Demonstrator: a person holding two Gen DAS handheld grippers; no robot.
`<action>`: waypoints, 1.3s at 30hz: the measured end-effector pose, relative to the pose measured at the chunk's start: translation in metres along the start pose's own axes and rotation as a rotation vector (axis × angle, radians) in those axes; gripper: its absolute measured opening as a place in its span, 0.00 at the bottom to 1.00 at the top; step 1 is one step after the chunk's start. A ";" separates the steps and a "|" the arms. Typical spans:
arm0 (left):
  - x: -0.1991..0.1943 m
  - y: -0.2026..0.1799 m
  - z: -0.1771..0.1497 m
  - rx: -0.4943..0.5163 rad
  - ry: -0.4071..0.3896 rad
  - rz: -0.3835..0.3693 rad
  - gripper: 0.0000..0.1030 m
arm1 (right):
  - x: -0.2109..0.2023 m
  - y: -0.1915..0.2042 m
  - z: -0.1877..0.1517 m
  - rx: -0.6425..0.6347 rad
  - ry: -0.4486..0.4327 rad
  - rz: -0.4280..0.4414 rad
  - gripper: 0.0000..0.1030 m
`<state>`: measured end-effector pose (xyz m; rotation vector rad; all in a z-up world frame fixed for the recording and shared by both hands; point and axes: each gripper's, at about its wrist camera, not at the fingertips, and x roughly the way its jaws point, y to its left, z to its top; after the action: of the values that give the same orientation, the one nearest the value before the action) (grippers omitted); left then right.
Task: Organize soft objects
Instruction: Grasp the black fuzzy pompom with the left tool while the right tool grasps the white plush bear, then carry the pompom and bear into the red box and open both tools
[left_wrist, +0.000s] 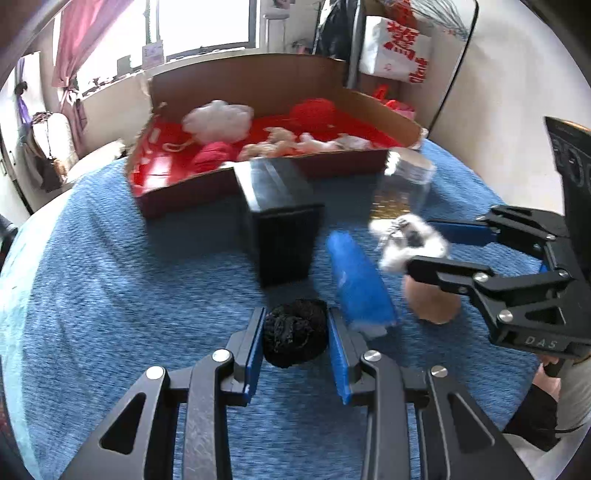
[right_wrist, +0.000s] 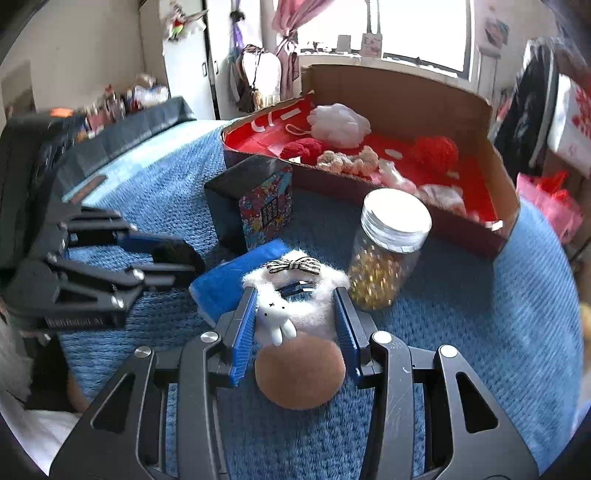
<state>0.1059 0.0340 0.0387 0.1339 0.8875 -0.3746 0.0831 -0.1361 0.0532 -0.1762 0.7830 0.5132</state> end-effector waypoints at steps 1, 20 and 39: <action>0.000 0.005 0.001 -0.003 0.003 0.009 0.33 | 0.002 0.005 0.003 -0.027 0.002 -0.022 0.38; 0.003 0.056 0.058 0.059 -0.029 0.025 0.33 | 0.023 0.028 0.049 -0.185 0.010 -0.179 0.38; 0.025 0.048 0.150 0.114 -0.079 -0.152 0.33 | 0.030 -0.019 0.105 -0.041 -0.025 -0.057 0.38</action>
<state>0.2480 0.0317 0.1118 0.1564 0.8010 -0.5694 0.1765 -0.1061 0.1046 -0.2288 0.7413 0.4771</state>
